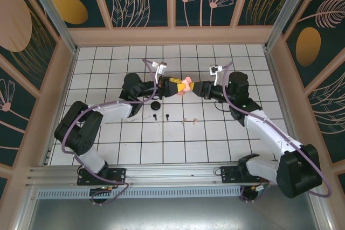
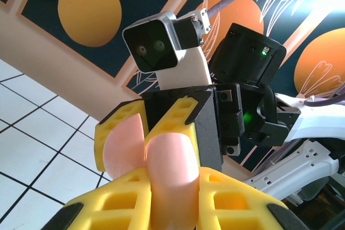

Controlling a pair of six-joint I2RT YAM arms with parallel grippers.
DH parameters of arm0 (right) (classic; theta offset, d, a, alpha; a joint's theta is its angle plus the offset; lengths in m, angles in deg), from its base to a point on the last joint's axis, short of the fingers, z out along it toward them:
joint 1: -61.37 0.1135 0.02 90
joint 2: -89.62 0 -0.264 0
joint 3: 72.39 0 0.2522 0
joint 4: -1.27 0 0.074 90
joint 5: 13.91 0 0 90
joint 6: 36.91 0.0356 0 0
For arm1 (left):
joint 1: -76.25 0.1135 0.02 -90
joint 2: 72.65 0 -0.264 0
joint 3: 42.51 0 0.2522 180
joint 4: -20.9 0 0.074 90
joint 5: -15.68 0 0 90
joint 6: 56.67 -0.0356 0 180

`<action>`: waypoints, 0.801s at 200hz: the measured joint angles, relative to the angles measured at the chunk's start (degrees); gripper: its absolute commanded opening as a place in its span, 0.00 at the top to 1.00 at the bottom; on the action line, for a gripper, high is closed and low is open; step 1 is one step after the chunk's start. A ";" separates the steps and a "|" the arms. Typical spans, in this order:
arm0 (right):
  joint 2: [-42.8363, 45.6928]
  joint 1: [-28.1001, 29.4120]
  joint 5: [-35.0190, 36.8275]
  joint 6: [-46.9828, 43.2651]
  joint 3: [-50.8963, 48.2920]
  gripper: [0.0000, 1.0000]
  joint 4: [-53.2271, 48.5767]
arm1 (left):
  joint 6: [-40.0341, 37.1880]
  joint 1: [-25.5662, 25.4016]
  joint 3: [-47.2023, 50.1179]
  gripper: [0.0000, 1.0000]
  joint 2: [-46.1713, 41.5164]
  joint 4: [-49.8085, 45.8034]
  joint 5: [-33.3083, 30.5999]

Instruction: Insert wireless bluetooth earbuds into charging case

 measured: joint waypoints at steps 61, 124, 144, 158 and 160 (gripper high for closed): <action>-0.09 0.42 -0.39 1.09 0.00 1.00 0.98 | 1.16 -0.20 0.00 0.99 0.76 1.27 -0.81; -0.09 0.52 1.27 -1.31 2.67 1.00 -3.32 | -0.17 -0.48 0.00 0.40 0.83 0.33 -3.91; -0.09 0.46 3.23 -3.72 4.81 1.00 -7.61 | -3.08 -0.20 0.00 0.35 0.68 -3.58 -4.76; -0.09 0.09 4.81 -5.90 6.56 1.00 -11.21 | -6.49 0.63 -0.04 0.31 -0.37 -8.61 -4.90; -0.09 0.04 4.98 -6.19 6.75 1.00 -11.58 | -7.45 0.85 -0.11 0.30 -0.68 -9.68 -4.87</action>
